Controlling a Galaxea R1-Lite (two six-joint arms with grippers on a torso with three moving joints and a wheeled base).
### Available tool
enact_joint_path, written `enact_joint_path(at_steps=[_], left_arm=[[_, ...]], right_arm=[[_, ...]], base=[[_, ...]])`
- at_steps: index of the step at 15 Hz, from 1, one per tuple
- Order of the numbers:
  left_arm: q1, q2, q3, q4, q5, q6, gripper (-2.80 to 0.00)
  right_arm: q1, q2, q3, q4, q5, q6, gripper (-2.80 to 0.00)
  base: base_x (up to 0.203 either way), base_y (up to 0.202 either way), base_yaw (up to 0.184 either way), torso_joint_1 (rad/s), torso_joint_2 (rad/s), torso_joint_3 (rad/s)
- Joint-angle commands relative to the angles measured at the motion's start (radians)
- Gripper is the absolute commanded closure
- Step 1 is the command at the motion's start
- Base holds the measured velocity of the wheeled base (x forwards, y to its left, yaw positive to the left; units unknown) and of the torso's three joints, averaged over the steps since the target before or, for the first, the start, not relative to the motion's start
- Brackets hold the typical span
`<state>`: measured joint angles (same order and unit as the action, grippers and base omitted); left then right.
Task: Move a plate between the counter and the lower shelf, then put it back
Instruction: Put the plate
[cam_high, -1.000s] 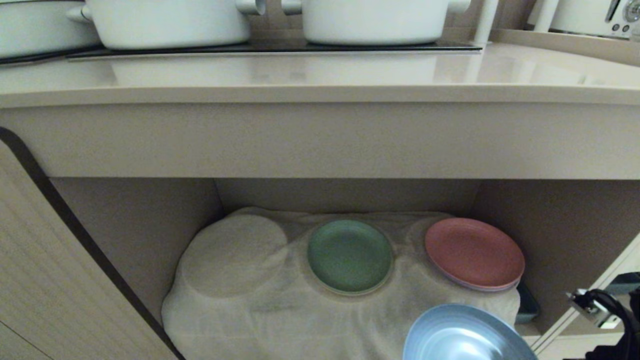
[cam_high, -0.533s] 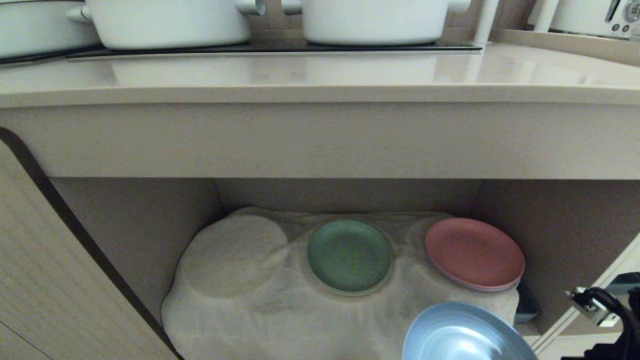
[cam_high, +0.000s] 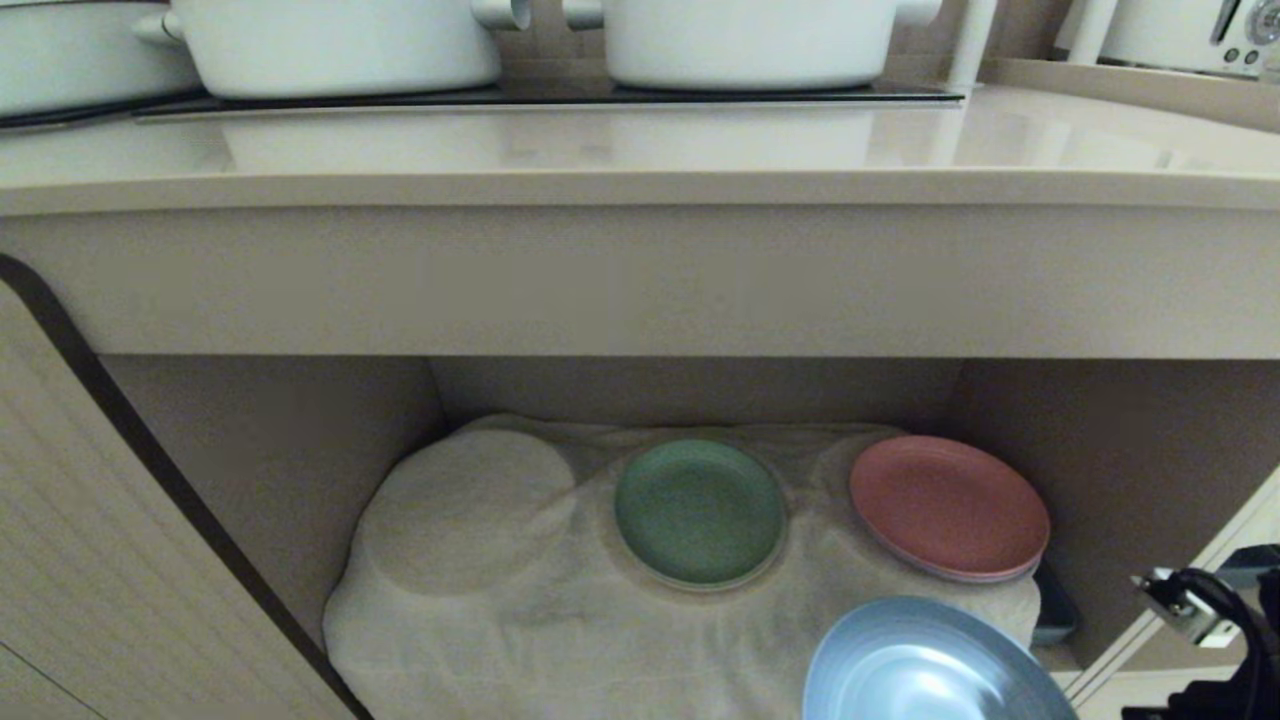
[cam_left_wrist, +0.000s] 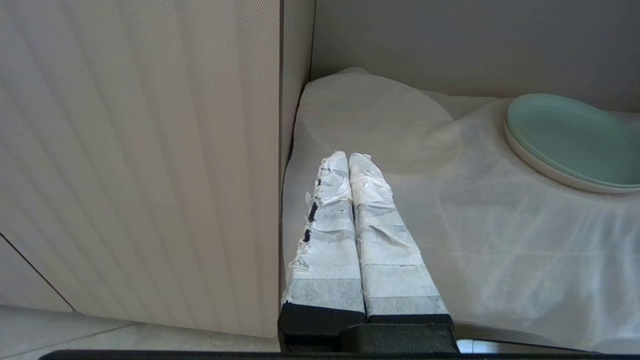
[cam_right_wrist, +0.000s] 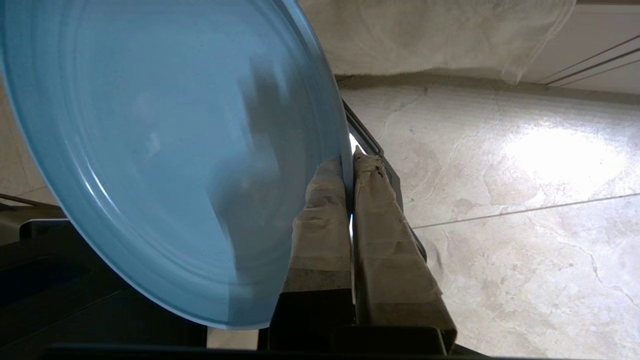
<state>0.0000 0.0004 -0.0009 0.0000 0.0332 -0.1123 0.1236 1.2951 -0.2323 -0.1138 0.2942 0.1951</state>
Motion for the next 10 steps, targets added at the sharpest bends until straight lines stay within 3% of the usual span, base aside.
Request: enact_joint_path(at_steps=[1, 10], left_arm=[[0.0, 0.0, 0.001, 0.0, 0.001, -0.001, 0.0], [0.0, 0.0, 0.0, 0.0, 0.001, -0.001, 0.0]], right_arm=[[0.001, -0.002, 0.002, -0.001, 0.002, 0.001, 0.0], [0.001, -0.018, 0.029, 0.002, 0.002, 0.001, 0.0]], base=[[0.0, 0.0, 0.0, 0.0, 0.0, 0.0], [0.0, 0.0, 0.0, 0.0, 0.0, 0.0]])
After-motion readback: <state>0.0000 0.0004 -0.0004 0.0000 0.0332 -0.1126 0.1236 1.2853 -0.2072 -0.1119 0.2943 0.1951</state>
